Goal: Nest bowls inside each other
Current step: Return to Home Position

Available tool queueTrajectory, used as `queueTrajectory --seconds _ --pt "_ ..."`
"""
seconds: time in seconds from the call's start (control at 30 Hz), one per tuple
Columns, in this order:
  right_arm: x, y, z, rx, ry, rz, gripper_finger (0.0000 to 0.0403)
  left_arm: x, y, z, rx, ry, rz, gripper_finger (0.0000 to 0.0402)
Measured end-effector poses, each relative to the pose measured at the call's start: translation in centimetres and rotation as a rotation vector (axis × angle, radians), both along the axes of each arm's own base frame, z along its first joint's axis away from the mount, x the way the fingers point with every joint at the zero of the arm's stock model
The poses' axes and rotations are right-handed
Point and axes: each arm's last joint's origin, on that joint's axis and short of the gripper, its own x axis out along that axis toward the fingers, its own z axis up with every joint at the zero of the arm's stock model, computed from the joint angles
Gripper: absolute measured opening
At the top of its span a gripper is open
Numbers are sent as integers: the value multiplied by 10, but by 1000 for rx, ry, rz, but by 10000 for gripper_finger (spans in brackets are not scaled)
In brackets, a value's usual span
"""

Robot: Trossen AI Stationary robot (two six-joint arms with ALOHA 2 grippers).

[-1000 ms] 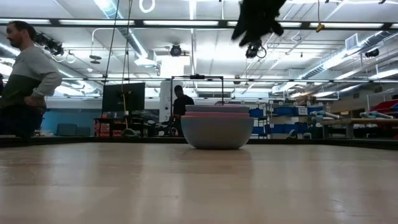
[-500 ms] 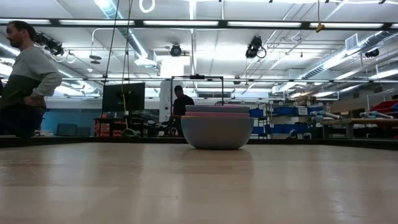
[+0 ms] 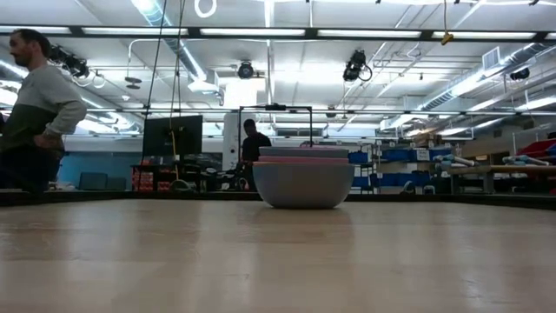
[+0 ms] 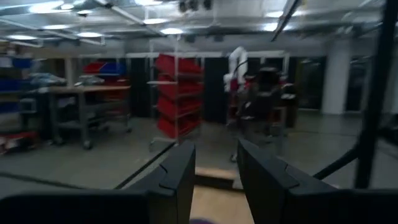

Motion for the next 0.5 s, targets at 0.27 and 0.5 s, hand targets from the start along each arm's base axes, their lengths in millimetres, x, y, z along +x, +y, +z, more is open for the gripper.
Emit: queueTrajectory --seconds 0.27,0.5 --pt "22 -1 -75 79 -45 -27 154 28 -2 -77 11 29 177 129" --pt "29 -9 -107 88 -13 -15 154 31 4 -114 -4 84 331 129"
